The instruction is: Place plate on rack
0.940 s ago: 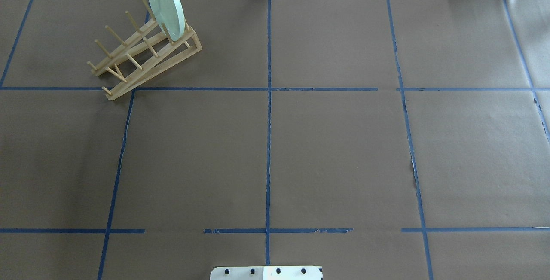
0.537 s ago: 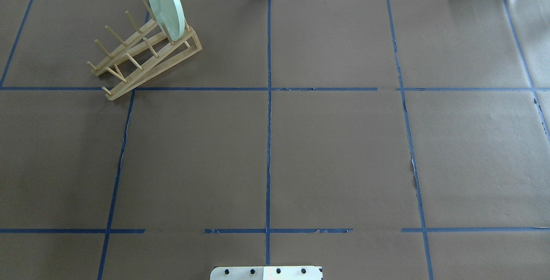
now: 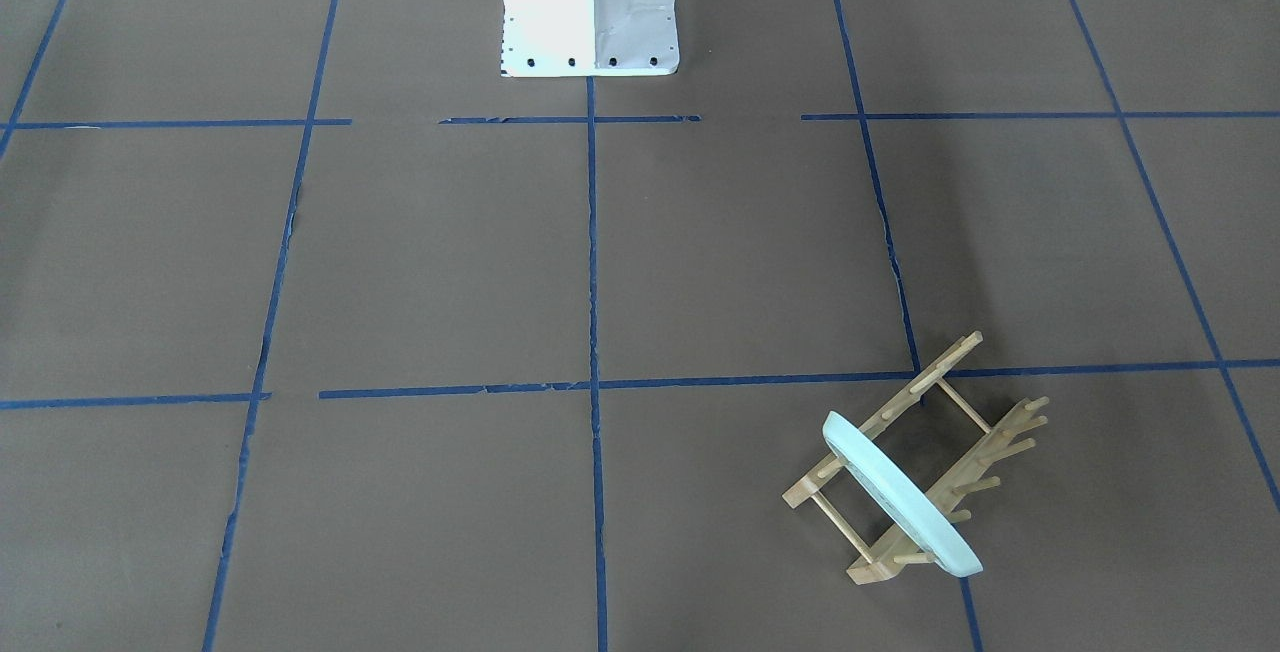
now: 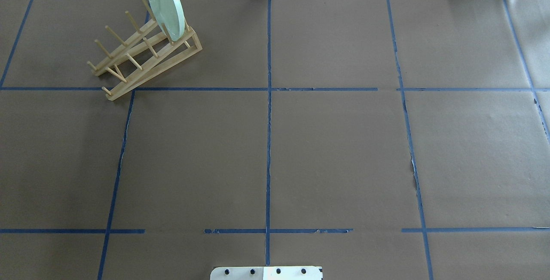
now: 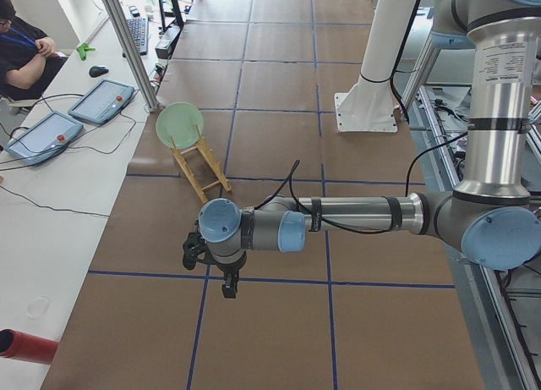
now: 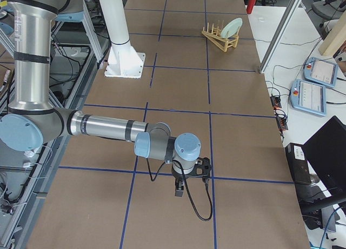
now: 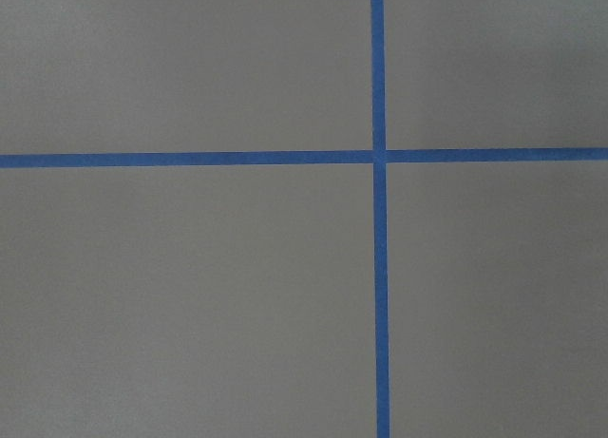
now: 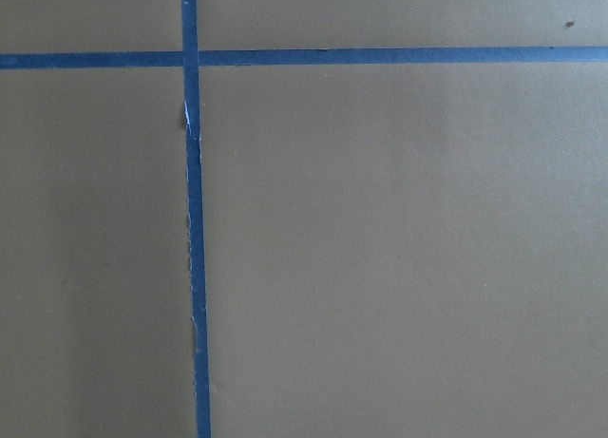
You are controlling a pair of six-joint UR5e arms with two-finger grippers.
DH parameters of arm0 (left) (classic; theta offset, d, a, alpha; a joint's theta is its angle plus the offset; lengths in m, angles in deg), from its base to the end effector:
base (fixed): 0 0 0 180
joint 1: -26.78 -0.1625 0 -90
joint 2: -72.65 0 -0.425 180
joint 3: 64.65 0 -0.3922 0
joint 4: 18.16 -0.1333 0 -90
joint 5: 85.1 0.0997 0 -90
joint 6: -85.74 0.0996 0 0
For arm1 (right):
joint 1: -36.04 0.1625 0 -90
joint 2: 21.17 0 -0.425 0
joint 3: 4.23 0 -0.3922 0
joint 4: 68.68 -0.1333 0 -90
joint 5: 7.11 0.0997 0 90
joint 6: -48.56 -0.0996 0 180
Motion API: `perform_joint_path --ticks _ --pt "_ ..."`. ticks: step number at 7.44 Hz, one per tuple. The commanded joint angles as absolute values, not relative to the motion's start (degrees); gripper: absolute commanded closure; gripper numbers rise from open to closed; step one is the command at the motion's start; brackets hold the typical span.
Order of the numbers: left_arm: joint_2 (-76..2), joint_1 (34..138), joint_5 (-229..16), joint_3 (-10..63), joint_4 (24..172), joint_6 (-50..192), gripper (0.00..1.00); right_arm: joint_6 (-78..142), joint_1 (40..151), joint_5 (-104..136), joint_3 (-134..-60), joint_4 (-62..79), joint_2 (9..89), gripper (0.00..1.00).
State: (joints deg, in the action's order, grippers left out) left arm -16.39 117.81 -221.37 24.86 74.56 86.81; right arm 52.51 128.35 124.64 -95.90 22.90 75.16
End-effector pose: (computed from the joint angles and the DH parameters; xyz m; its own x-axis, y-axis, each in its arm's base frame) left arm -0.0701 -0.4850 0.6640 0.6917 0.0223 -0.7219 0.0051 0.9994 0.0357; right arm 0.0845 -0.4320 0.7015 0.7435 0.0337 0.6679 0.0112 0.9980 -0.0628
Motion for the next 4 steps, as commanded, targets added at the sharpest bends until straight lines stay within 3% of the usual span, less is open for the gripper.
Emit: perform_joint_path --ticks 1,4 --pt "-16.0 117.9 -218.7 26.7 74.3 86.9 0.00 52.5 128.3 124.6 -95.9 22.9 75.2 0.00" --pt "-15.7 117.9 -218.7 26.7 74.3 86.9 0.00 52.5 128.3 124.6 -95.9 22.9 75.2 0.00"
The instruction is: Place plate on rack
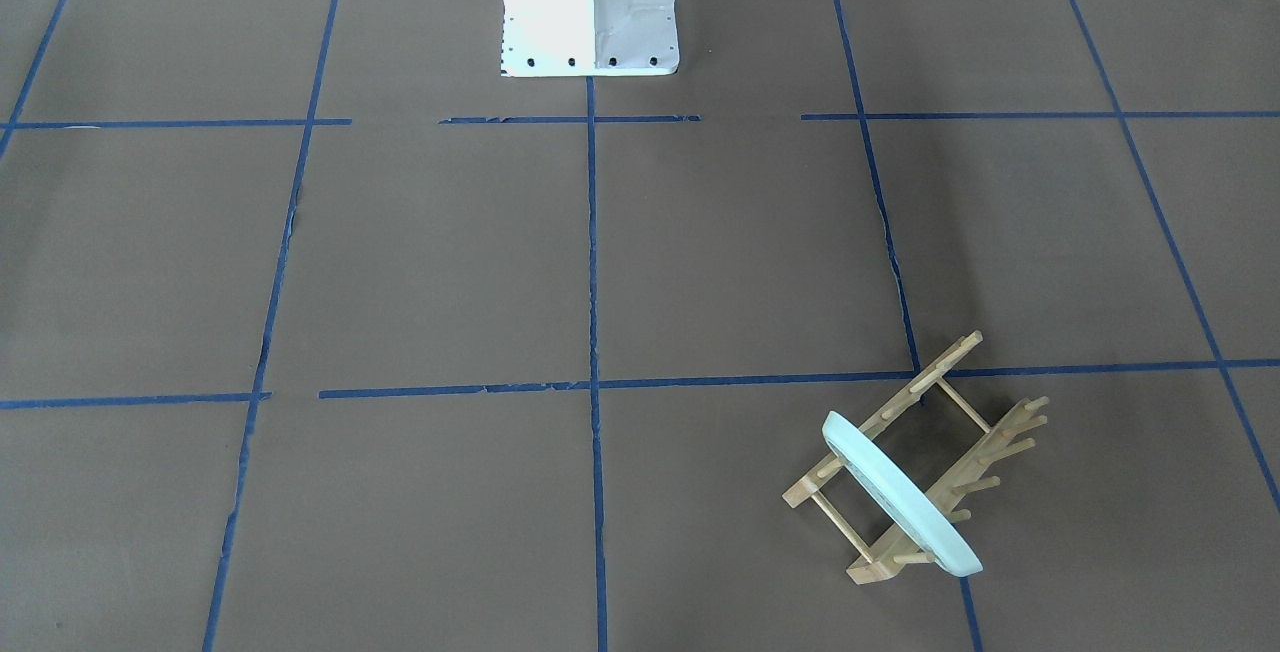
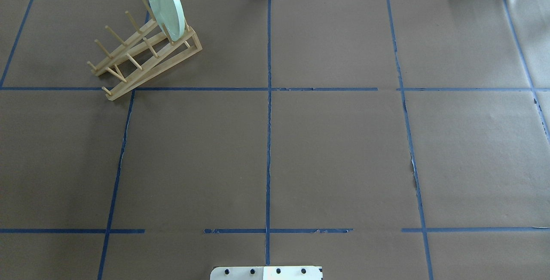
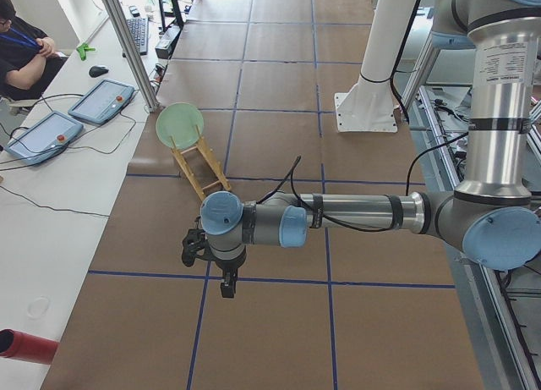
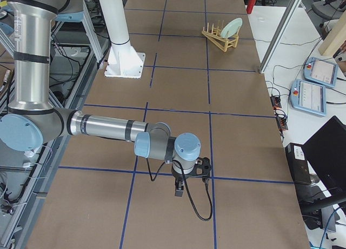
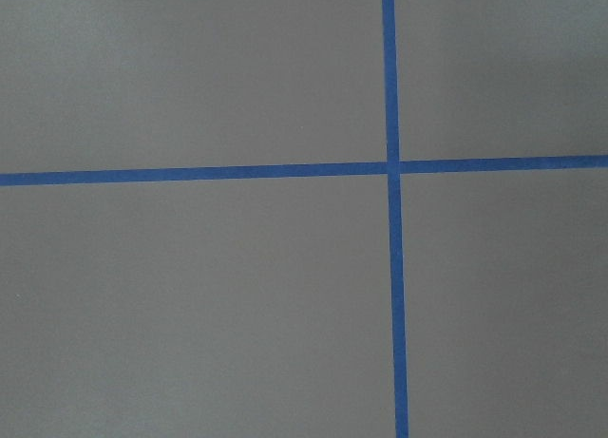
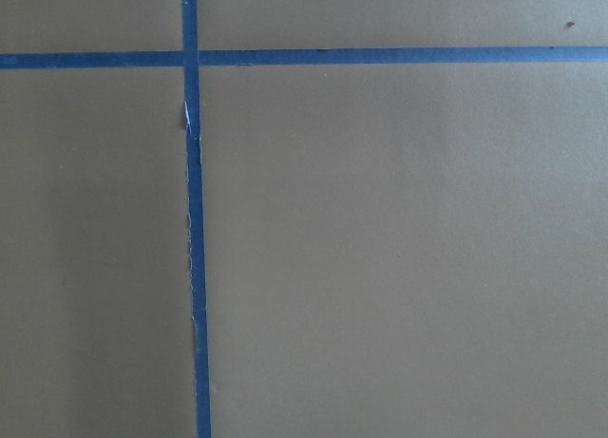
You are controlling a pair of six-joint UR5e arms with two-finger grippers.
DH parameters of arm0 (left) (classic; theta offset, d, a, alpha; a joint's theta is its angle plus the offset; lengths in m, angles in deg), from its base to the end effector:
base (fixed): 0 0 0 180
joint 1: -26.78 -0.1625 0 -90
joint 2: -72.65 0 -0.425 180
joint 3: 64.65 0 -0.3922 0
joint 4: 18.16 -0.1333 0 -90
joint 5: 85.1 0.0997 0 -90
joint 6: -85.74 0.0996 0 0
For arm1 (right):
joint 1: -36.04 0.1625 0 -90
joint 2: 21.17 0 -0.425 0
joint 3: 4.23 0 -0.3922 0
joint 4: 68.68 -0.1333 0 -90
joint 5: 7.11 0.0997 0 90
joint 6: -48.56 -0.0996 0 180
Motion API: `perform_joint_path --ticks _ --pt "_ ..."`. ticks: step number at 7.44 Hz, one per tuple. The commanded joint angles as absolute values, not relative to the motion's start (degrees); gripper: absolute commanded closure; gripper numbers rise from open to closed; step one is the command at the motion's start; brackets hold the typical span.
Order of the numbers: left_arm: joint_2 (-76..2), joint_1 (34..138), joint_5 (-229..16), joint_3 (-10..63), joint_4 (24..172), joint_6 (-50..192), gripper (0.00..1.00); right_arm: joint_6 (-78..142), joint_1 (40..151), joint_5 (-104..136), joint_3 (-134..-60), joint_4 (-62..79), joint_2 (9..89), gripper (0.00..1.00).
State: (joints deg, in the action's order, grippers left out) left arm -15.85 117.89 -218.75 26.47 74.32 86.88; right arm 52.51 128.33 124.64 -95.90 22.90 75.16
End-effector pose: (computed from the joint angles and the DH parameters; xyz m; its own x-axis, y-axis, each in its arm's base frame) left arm -0.0739 -0.4820 0.6583 0.7242 0.0311 -0.6889 0.0050 0.9987 0.0504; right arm 0.0843 -0.4321 0.7015 0.7435 0.0335 0.6679 0.0115 0.9980 -0.0628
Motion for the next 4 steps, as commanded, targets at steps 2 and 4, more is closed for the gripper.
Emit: perform_joint_path --ticks 2,4 --pt "-15.7 117.9 -218.9 26.7 74.3 86.9 0.00 52.5 128.3 124.6 -95.9 22.9 75.2 0.00" --pt "-15.7 117.8 -219.0 26.5 74.4 86.9 0.00 52.5 128.3 124.6 -95.9 22.9 75.2 0.00"
